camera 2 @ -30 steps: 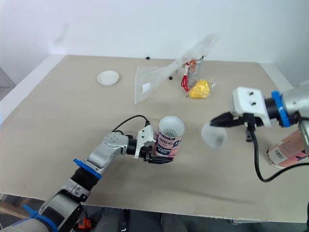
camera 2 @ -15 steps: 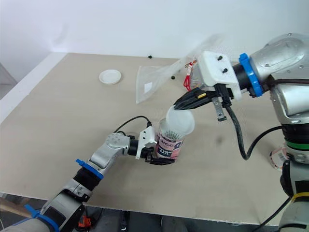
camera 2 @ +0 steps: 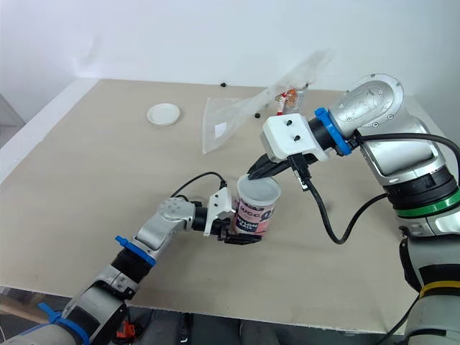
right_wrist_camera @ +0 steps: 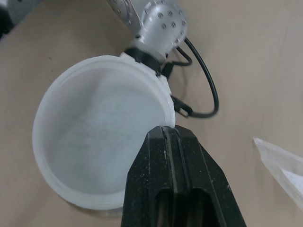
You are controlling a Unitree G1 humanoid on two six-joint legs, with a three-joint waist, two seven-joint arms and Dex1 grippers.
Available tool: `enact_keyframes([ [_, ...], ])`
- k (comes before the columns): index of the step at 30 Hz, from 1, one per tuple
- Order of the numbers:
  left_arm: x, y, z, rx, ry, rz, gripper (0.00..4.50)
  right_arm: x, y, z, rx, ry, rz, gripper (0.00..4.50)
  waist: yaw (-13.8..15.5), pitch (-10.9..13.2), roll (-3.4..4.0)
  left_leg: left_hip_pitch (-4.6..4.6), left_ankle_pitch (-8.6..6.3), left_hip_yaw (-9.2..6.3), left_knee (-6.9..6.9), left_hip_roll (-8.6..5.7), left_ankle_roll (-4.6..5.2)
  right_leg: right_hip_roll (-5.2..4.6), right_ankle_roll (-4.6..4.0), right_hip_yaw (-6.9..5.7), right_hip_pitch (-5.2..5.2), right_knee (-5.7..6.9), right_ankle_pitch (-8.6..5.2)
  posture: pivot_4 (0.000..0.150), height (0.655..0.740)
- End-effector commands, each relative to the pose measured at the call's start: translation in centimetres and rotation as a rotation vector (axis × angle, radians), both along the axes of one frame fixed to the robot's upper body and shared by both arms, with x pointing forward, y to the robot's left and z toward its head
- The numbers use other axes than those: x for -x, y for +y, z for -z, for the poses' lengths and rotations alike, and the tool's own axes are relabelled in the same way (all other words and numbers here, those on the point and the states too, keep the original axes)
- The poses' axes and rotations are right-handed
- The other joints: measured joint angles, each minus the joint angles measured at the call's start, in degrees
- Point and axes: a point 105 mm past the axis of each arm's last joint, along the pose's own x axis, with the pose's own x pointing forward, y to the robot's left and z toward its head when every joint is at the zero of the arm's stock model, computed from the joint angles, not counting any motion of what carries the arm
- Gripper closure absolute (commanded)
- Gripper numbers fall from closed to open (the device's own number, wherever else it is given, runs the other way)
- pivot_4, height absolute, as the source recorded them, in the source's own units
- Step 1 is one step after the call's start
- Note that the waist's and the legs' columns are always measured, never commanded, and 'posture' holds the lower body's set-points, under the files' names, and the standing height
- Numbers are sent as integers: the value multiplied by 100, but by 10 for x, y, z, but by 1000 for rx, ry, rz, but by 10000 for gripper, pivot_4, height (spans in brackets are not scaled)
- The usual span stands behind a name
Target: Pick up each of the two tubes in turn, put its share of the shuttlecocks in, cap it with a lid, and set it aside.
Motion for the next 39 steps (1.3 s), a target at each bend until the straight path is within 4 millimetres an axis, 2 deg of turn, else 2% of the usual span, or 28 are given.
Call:
enact_keyframes([
  [1,0,2,6,-26,6,-16,13092,1,-5,-12,45,-57,-27,44650,-1,0,0,0,0,0,0,1,0,1,-1,0,0,0,1,1500,7400],
  [10,-4,3,5,-31,6,-24,13092,4,-4,-13,68,-80,-45,44650,-1,0,0,0,0,2,0,4,0,1,-17,-1,0,-5,12,1500,7400],
  [20,-3,3,5,-32,8,-24,13092,6,-7,-3,80,-49,-47,44650,-1,0,0,0,0,6,0,7,0,0,-18,-1,0,-13,18,1500,7400],
  [21,-3,3,6,-34,8,-25,13092,6,-7,-3,79,-43,-45,39906,-1,0,0,0,0,6,-1,7,0,0,-18,-1,0,-13,18,1500,7400],
  [23,-4,4,6,-36,8,-28,13092,5,-8,-2,74,-40,-42,37160,-1,0,0,0,0,6,-1,7,0,0,-18,-1,0,-14,18,1500,7400],
  [24,-4,5,6,-37,8,-29,13092,4,-8,-2,71,-44,-42,33390,-2,0,0,0,0,6,-1,8,0,1,-18,-1,0,-15,18,1500,7400],
  [28,-5,6,6,-35,10,-37,13092,2,-8,-5,46,-49,-34,13629,-5,0,0,1,0,9,-1,14,0,2,-17,-3,0,-16,19,1500,7400],
  [29,-6,6,5,-30,12,-41,13092,2,-7,-10,7,-31,-19,10857,-6,0,0,2,0,9,-1,15,0,3,-17,-3,0,-16,19,1500,7400],
  [33,-8,8,3,-19,17,-52,13092,-1,-9,-27,-128,13,65,10857,-15,0,-1,4,0,13,-1,18,0,3,-19,-4,-1,-16,22,1500,7400],
  [36,-10,12,5,-28,14,-60,13092,1,-16,-43,-340,121,166,10857,-14,1,-2,1,0,13,-1,19,0,3,-44,-4,-3,-17,38,1500,7400],
  [39,-11,15,6,-35,15,-63,13092,8,-23,-47,-458,199,218,10857,-14,1,-7,0,0,13,-3,19,0,3,-51,-5,-3,-20,42,1500,7400],
])
